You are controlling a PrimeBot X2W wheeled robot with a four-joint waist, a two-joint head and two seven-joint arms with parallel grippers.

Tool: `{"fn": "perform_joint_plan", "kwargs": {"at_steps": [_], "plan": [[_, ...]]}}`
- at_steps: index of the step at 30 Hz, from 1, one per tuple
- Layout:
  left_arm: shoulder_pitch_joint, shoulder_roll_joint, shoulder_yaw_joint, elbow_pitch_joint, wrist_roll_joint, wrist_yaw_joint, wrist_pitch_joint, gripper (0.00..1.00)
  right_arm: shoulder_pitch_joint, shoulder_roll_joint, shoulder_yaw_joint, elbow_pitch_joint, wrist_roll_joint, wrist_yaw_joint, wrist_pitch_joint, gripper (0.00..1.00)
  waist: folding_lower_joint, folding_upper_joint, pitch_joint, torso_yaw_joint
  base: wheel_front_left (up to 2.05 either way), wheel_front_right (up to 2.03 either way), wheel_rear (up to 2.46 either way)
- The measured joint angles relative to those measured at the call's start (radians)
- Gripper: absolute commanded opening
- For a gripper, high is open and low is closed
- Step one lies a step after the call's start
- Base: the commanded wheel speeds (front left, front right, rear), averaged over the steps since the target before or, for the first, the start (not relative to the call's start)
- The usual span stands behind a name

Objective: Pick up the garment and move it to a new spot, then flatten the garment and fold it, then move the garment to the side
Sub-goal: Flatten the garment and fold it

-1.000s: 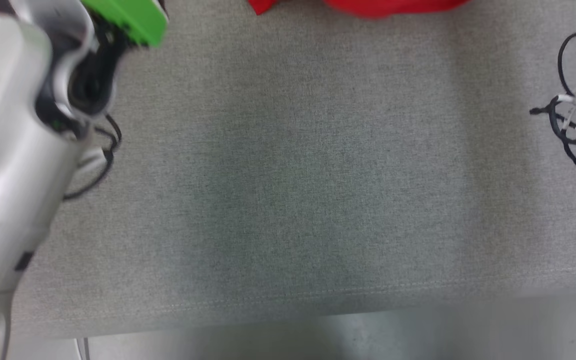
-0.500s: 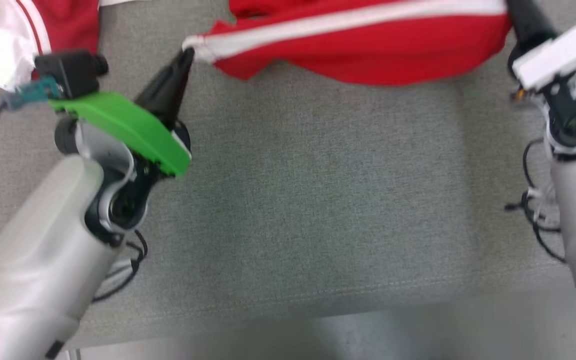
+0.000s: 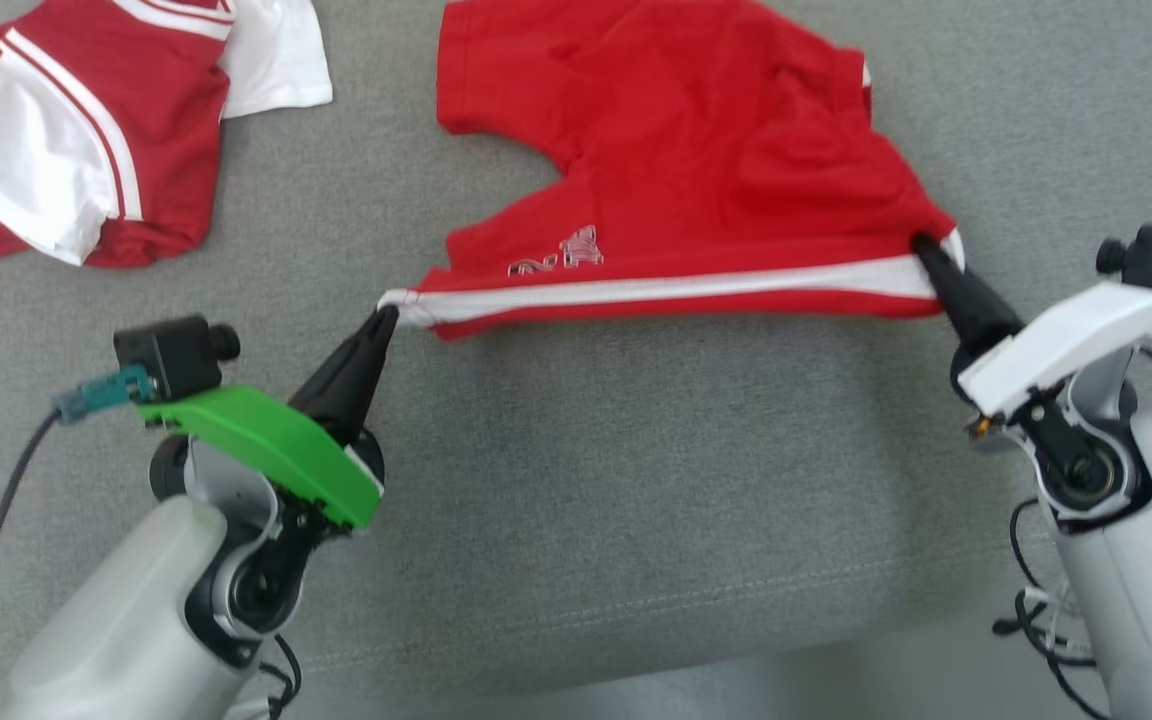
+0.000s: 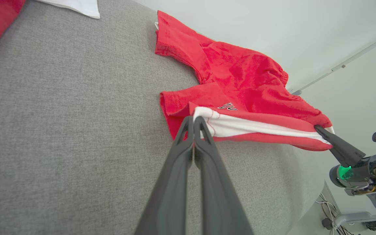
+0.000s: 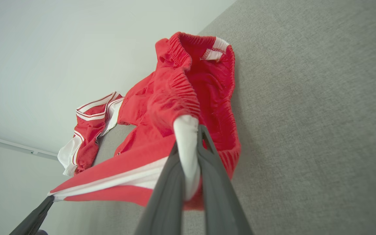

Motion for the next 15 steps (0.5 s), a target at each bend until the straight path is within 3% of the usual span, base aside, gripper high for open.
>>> {"fn": "perform_joint_plan", "kwargs": {"at_steps": [6, 15], "plan": [[0.070, 0.004, -0.015, -0.036, 0.000, 0.008, -0.021, 0.00, 0.133, 0.004, -0.007, -0.029, 0.010, -0.002, 0.000, 0.00, 0.0000, 0.0000, -0.041, -0.016, 0.00, 0.00, 0.00], [0.152, 0.054, -0.008, -0.117, 0.015, 0.028, -0.060, 0.00, 0.283, 0.026, 0.006, -0.073, 0.008, -0.002, -0.025, 0.00, 0.0000, 0.0000, -0.060, -0.025, 0.00, 0.00, 0.00]]}}
